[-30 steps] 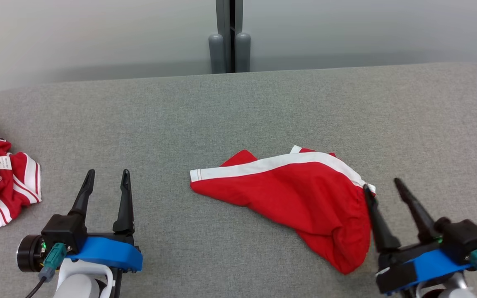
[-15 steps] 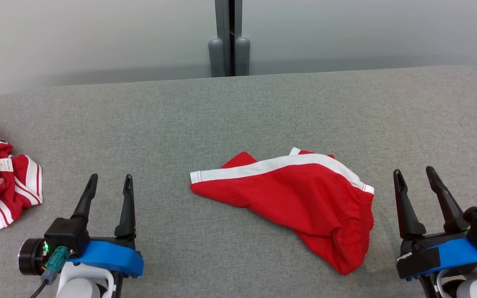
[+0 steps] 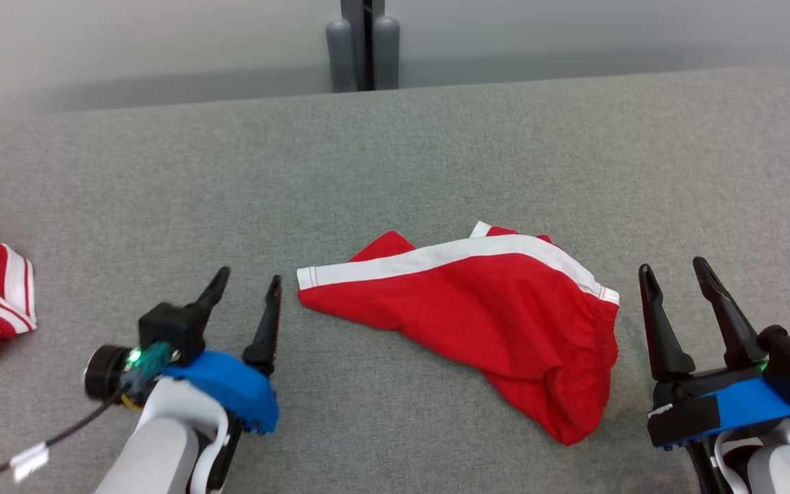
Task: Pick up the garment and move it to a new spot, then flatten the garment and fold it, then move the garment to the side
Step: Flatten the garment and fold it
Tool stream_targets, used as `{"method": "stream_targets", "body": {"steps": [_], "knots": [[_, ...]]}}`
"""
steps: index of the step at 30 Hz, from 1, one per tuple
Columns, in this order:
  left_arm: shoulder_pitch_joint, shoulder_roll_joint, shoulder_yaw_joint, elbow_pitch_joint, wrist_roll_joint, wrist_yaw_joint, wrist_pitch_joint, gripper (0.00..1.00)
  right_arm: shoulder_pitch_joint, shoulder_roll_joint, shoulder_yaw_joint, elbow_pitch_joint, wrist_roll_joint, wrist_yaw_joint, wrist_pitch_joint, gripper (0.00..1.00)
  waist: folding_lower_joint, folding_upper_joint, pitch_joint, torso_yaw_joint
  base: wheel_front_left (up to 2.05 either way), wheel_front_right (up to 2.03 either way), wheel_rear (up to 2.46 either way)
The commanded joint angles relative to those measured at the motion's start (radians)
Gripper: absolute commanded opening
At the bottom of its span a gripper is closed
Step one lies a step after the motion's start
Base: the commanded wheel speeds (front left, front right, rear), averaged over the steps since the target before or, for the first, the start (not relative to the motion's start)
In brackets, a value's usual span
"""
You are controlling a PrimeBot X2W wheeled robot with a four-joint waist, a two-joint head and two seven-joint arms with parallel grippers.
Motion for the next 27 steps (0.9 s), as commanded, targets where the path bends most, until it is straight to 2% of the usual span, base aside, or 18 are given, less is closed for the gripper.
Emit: {"method": "stream_targets", "body": {"steps": [1,10,15,16,17,18,19,27], "knots": [[-0.047,-0.006,-0.013,0.016,-0.003,-0.014,0.034,1.00,-0.017,-0.003,0.007,0.004,0.003,0.000,-0.004,1.00,0.0000,0.0000,0.013,-0.005,0.00,0.00,0.00],[-0.182,-0.025,-0.078,0.181,-0.036,-0.087,0.205,1.00,-0.048,0.003,0.019,0.047,0.018,0.000,-0.019,1.00,0.0000,0.0000,0.067,-0.051,0.00,0.00,0.00],[-0.219,-0.026,-0.094,0.263,-0.047,-0.100,0.246,0.97,-0.056,-0.004,0.002,0.076,0.021,0.000,-0.019,1.00,0.0000,0.0000,0.086,-0.065,0.00,0.00,0.00],[-0.230,-0.030,-0.098,0.300,-0.053,-0.106,0.249,0.49,-0.061,-0.007,-0.006,0.094,0.028,0.000,-0.019,1.00,0.0000,0.0000,0.093,-0.069,0.00,0.00,0.00],[-0.236,-0.033,-0.102,0.317,-0.057,-0.110,0.248,0.35,-0.064,-0.011,-0.008,0.102,0.030,0.000,-0.019,1.00,0.0000,0.0000,0.095,-0.070,0.00,0.00,0.00],[-0.241,-0.035,-0.106,0.331,-0.059,-0.112,0.246,0.15,-0.069,-0.013,-0.008,0.114,0.032,0.000,-0.016,1.00,0.0000,0.0000,0.097,-0.071,0.00,0.00,0.00],[-0.246,-0.040,-0.109,0.343,-0.064,-0.115,0.243,0.00,-0.073,-0.018,-0.005,0.124,0.036,0.000,-0.013,1.00,0.0000,0.0000,0.099,-0.071,0.00,0.00,0.00],[-0.268,-0.051,-0.130,0.392,-0.073,-0.127,0.206,0.00,-0.126,-0.070,0.097,0.192,0.090,0.000,0.023,1.00,0.0000,0.0000,0.104,-0.054,0.00,0.00,0.00]]}}
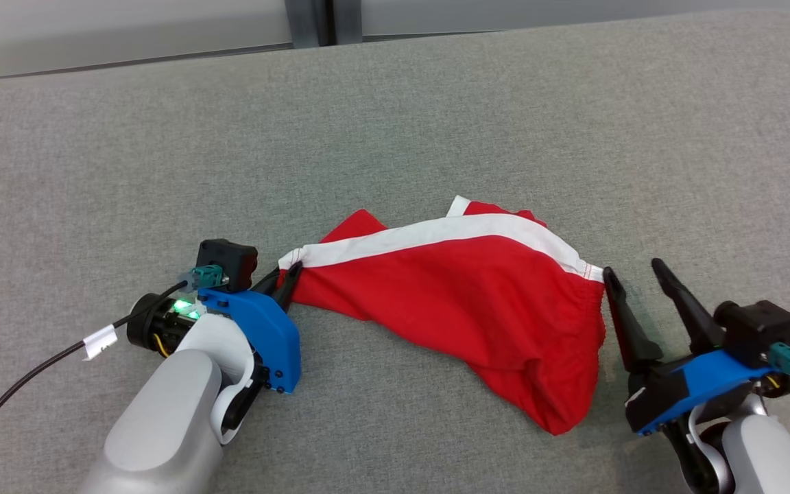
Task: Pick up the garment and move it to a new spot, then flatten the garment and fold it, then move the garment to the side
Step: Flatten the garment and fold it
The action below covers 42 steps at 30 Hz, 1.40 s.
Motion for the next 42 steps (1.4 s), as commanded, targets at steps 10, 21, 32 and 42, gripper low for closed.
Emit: {"method": "stream_targets", "body": {"steps": [10,21,32,42], "knots": [[-0.011,-0.005,-0.025,0.064,-0.013,-0.006,-0.049,0.00,-0.066,-0.047,0.126,0.081,0.093,0.000,0.109,0.39,0.0000,0.0000,0.012,0.028,0.00,0.00,0.00],[-0.005,-0.010,-0.019,0.064,-0.019,0.003,-0.165,0.00,-0.098,-0.084,0.155,0.123,0.176,0.000,0.090,0.00,0.0000,0.0000,-0.001,0.045,0.00,0.00,0.00],[0.011,0.027,0.006,-0.175,0.044,0.089,-0.352,0.00,-0.114,-0.132,0.057,-0.015,0.097,0.000,-0.093,0.00,0.0000,0.0000,-0.071,0.059,0.00,0.00,0.00],[-0.030,0.109,0.058,-0.641,0.157,0.206,-0.380,0.00,-0.197,-0.178,-0.067,-0.301,0.009,0.000,-0.103,0.00,0.0000,0.0000,-0.184,0.055,0.00,0.00,0.00]]}}
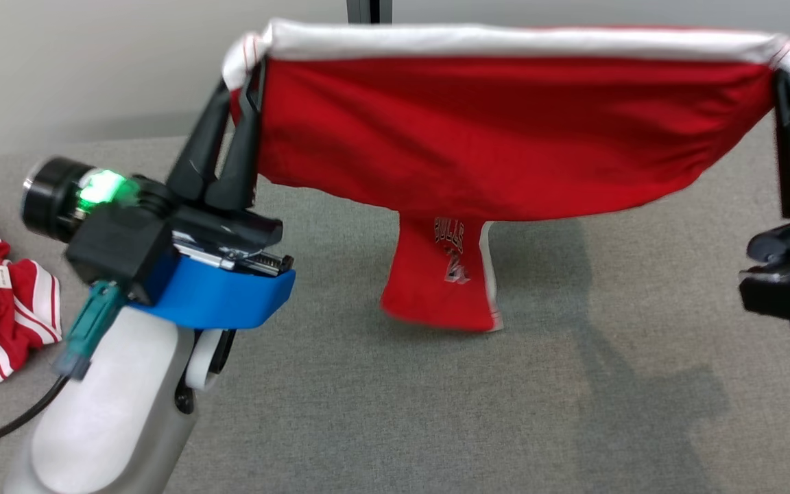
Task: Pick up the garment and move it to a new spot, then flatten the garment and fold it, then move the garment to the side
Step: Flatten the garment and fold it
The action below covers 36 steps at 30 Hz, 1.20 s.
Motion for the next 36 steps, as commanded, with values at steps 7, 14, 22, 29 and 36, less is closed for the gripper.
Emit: {"method": "stream_targets", "body": {"steps": [7,14,22,29,36], "knots": [[-0.041,0.029,0.029,-0.192,0.039,0.054,0.039,0.00,-0.058,0.008,-0.066,-0.099,0.007,0.000,0.066,0.00,0.0001,0.0000,-0.060,-0.019,0.00,0.00,0.00],[-0.076,0.016,0.030,-0.199,0.002,0.038,0.065,0.00,-0.090,0.002,-0.065,-0.088,0.024,0.000,0.111,0.00,0.0001,0.0000,-0.037,-0.022,0.00,0.00,0.00],[-0.234,-0.080,0.047,0.090,-0.082,-0.048,-0.005,0.00,-0.261,0.035,-0.026,0.088,0.051,0.000,0.081,0.00,0.0001,0.0000,0.070,-0.028,0.00,0.00,0.00],[-0.473,-0.190,0.131,0.351,-0.068,-0.105,-0.024,0.00,-0.495,0.064,0.027,0.320,0.072,0.000,-0.001,0.00,0.0001,0.0000,0.129,-0.023,0.00,0.00,0.00],[-0.582,-0.249,0.244,0.635,-0.003,-0.115,-0.024,0.00,-0.698,0.143,0.103,0.637,0.081,0.000,-0.056,0.00,0.0001,0.0000,0.167,-0.027,0.00,0.00,0.00]]}}
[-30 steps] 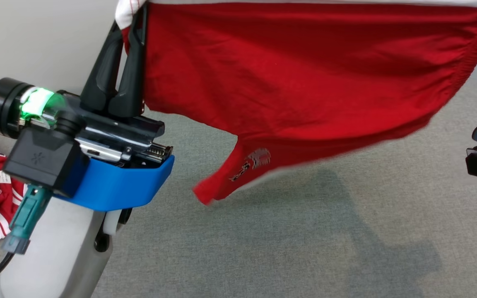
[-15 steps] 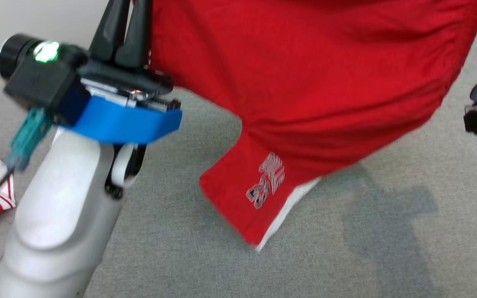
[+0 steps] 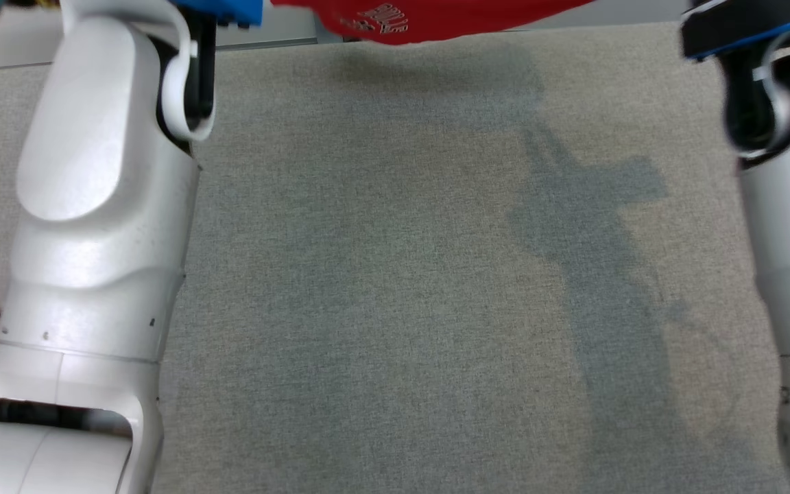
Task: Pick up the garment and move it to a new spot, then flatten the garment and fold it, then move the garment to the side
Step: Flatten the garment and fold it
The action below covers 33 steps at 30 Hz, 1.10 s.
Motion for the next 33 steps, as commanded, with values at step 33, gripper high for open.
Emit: {"method": "stream_targets", "body": {"steps": [33], "knots": [[0.890,-0.011,0.204,-0.200,0.085,-0.043,-0.003,0.00,0.940,0.059,0.128,-0.385,0.025,0.000,-0.007,0.00,-0.0003,-0.0003,-0.139,-0.018,0.00,0.00,0.00]]}}
